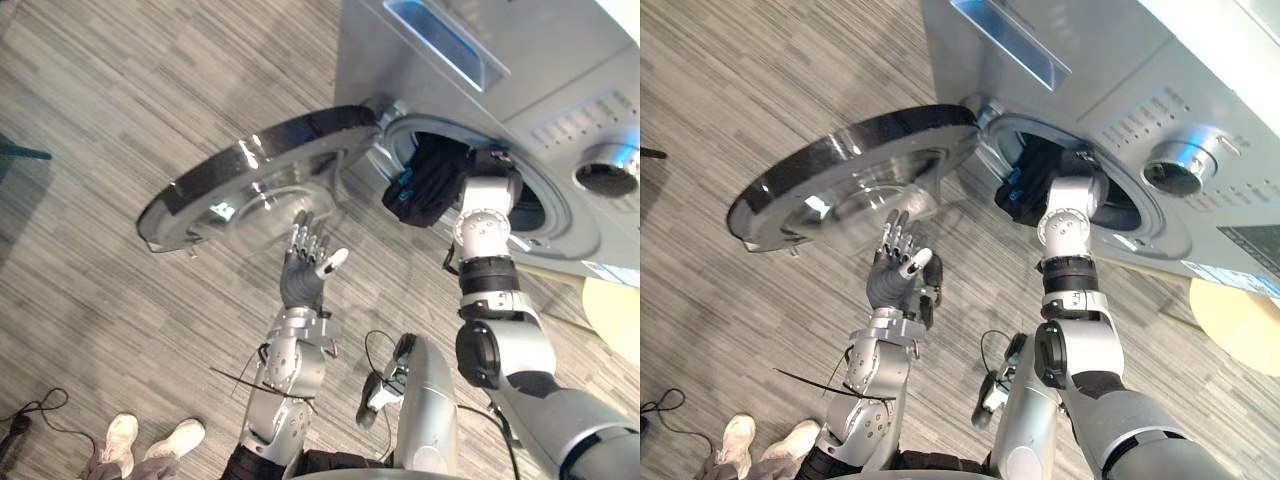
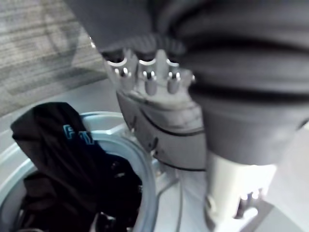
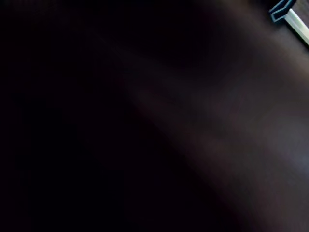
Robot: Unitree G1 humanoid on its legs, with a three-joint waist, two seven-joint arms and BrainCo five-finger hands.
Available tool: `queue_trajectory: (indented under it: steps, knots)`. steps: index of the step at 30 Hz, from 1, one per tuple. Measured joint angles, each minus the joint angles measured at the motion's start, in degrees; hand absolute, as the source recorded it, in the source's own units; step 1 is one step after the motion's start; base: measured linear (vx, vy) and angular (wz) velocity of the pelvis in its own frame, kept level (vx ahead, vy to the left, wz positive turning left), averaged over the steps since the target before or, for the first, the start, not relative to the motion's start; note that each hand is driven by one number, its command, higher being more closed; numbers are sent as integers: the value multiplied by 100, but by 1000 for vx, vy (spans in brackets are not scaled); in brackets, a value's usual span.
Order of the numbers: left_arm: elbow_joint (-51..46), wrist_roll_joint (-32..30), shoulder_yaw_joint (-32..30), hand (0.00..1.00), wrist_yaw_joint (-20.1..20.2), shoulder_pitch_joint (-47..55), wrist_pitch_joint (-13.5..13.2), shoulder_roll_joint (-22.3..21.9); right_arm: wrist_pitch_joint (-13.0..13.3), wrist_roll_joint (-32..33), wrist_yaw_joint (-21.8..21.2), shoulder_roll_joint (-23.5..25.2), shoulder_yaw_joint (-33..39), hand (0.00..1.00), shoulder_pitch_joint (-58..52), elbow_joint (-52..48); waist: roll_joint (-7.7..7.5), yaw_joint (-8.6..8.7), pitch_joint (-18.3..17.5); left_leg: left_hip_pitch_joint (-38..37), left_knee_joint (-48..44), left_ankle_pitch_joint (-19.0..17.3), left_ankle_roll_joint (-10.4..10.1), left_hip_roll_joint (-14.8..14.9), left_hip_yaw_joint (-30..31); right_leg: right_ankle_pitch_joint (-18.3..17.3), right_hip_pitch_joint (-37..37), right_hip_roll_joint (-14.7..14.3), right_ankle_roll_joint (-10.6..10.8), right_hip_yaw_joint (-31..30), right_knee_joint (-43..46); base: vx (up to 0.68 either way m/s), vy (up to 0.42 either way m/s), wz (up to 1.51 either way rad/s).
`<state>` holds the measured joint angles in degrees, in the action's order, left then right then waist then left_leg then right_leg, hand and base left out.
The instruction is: Pick up the laundry basket with both hands and put the clothes into the washing machine.
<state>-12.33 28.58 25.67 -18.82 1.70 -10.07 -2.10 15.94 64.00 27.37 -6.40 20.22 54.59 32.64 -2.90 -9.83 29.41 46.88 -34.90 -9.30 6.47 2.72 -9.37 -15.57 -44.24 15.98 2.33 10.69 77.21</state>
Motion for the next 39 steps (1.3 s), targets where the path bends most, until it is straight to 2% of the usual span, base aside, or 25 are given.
queue_trajectory:
  steps: [1, 2, 3, 4, 5, 6, 9, 10, 11, 12, 13, 14, 15, 16, 17, 19, 20, 21, 23, 25, 27, 30, 33, 34, 39]
  knots:
    - [65, -23, 90, 0, 2, -12, 7, 2, 56, 11, -22, 6, 193, 100, -40, -41, 150, 83, 0, -37, 8, 2, -37, 3, -14, -198, -159, 133, 178, 467, -865, 24, -119, 85]
    - [295, -30, 124, 0, 16, -115, 22, -9, 99, 96, -3, 52, 425, 100, -43, 2, 204, 121, 7, -184, 106, 58, -123, 20, -197, -202, -206, 345, 200, 913, -1937, 33, -145, 71]
    - [405, -30, 128, 0, 19, -146, 26, -8, 125, 193, 10, 64, 513, 100, -44, 59, 224, 126, -2, -259, 151, 98, -162, 35, -283, -123, -176, 435, 187, 1164, -2515, 35, -170, 56]
    - [511, -30, 91, 0, 16, -117, 25, -13, 164, 340, 36, 101, 665, 100, -42, 202, 226, 115, -10, -384, 160, 157, -175, 34, -420, 420, 15, 496, 111, 1656, -3735, 27, -154, 38]
    - [530, -30, 67, 0, 6, -78, 27, -14, 208, 403, 50, 113, 718, 100, -47, 268, 230, 117, -22, -412, 99, 138, -156, 13, -444, 909, 73, 504, -102, 1788, -4113, 42, -180, 28]
    - [569, -26, -44, 0, -5, -34, 25, -28, 289, 506, 82, 162, 827, 100, -9, 319, 302, 71, -72, -410, 93, 104, -184, 64, -454, 1179, 94, 461, -384, 1792, -4314, 36, -140, -3]
    - [617, -13, -224, 0, -14, -24, 18, -47, 360, 665, 92, 202, 837, 100, 193, 312, 422, -49, -145, -398, 419, 161, -264, 246, -703, 1590, 98, 184, -444, 1828, -4975, 25, -88, -25]
    - [616, -13, -223, 0, -2, 14, 21, -51, 367, 682, 93, 226, 837, 100, 267, 312, 452, -48, -162, -403, 521, 178, -290, 299, -829, 1678, 67, 108, -422, 1824, -5041, 37, -77, -19]
    - [616, -13, -234, 0, 18, 68, 23, -54, 383, 690, 102, 252, 838, 100, 303, 312, 468, -54, -172, -400, 492, 182, -298, 363, -941, 1590, -8, 146, -439, 1806, -4722, 55, -109, -9]
    - [616, -12, -240, 0, 27, 125, 21, -56, 389, 691, 113, 271, 841, 100, 306, 314, 475, -68, -175, -399, 416, 182, -299, 424, -1018, 1416, -43, 186, -519, 1808, -4367, 54, -151, -5]
    - [613, -12, -291, 0, 55, 296, 19, -62, 407, 690, 115, 338, 843, 100, 290, 352, 476, -88, -175, -374, 152, 133, -331, 558, -1110, 960, -96, 210, -569, 1801, -3795, 57, -196, -10]
    - [616, -10, -355, 0, 94, 487, 24, -65, 423, 688, 95, 432, 792, 100, 247, 386, 495, -98, -171, -271, -319, -81, -631, 708, -1089, 658, -29, 112, -750, 1732, -3873, 17, -154, -36]
    - [619, -11, -396, 0, 107, 626, 28, -65, 423, 689, 46, 499, 677, 100, 255, 406, 525, -131, -181, -86, -717, -37, -696, 697, -720, 618, -101, -18, -747, 1638, -3895, -19, -128, -81]
    - [739, -12, -395, 0, 124, 658, 47, -66, 425, 696, 21, 505, 646, 100, 247, 416, 525, -238, -186, 21, -831, -90, -639, 514, -69, 624, -212, -168, -740, 1469, -3951, -28, -75, -98]
    - [794, -10, -416, 0, 126, 674, 70, -69, 429, 700, 14, 508, 616, 100, 227, 430, 555, -242, -202, 46, -743, -170, -574, 503, 99, 650, -257, -230, -741, 1485, -4003, -5, -82, -85]
    - [881, -4, -502, 0, 140, 697, 113, -83, 641, 783, 21, 474, 629, 100, 43, 465, 565, -105, -236, 219, -740, -235, -464, 506, -50, 532, -414, 70, -710, 1523, -3528, 34, -66, -31]
    - [903, 0, -569, 0, 126, 676, 154, -90, 780, 917, 23, 356, 839, 100, -8, 790, 566, -93, -229, 264, -633, -226, -490, 570, -187, 601, -556, -31, -730, 1439, -3750, 34, -41, -44]
    - [937, 1, -579, 0, 123, 662, 214, -96, 841, 1084, 55, 352, 958, 100, -55, 1153, 551, -95, -220, 171, -367, -64, -510, 587, -336, 815, -591, -162, -702, 1310, -4071, 24, -13, -78]
    - [1029, -1, -542, 0, 124, 635, 248, -94, 959, 1251, 114, 370, 960, 100, -285, 1571, 532, -46, -197, -139, -108, -73, -520, 586, -747, 879, -612, -108, -622, 1126, -4030, 22, -11, -71]
    - [1012, -2, -537, 0, 139, 602, 240, -90, 985, 1329, 143, 371, 851, 100, -487, 1639, 594, 8, -177, -234, -282, -181, -555, 537, -773, 824, -690, -82, -684, 910, -3872, -3, -21, -49]
    - [954, -1, -537, 0, 160, 565, 222, -87, 945, 1364, 150, 156, 666, 100, -498, 1656, 661, 120, -180, -102, -195, -183, -571, 505, -630, 807, -856, -87, -659, 914, -3903, -17, -32, -16]
    - [972, -2, -495, 0, 140, 572, 235, -85, 867, 1362, 192, -262, 631, 100, -266, 1824, 693, 98, -142, -12, 33, -175, -637, 505, -642, 881, -925, -60, -584, 1105, -4102, -7, -5, 3]
    - [960, -15, -481, 0, 144, 577, 232, -85, 657, 1249, 290, -762, 538, 100, 247, 2060, 795, 83, -96, 37, 122, -81, -657, 484, -647, 939, -935, 26, -643, 1261, -4158, 46, 19, 10]
    - [968, -15, -497, 0, 137, 586, 227, -86, 610, 1218, 531, -872, 506, 100, 415, 2219, 801, 90, -95, 71, 153, -55, -644, 469, -639, 977, -962, 34, -702, 1283, -4185, 71, 30, 10]
    - [908, -15, -469, 0, 142, 586, 187, -87, 340, 1115, 776, -1125, 158, 100, 418, 2292, 808, 194, -99, 247, 188, -11, -591, 441, -580, 1047, -1024, 24, -655, 1394, -4366, 51, 29, 6]
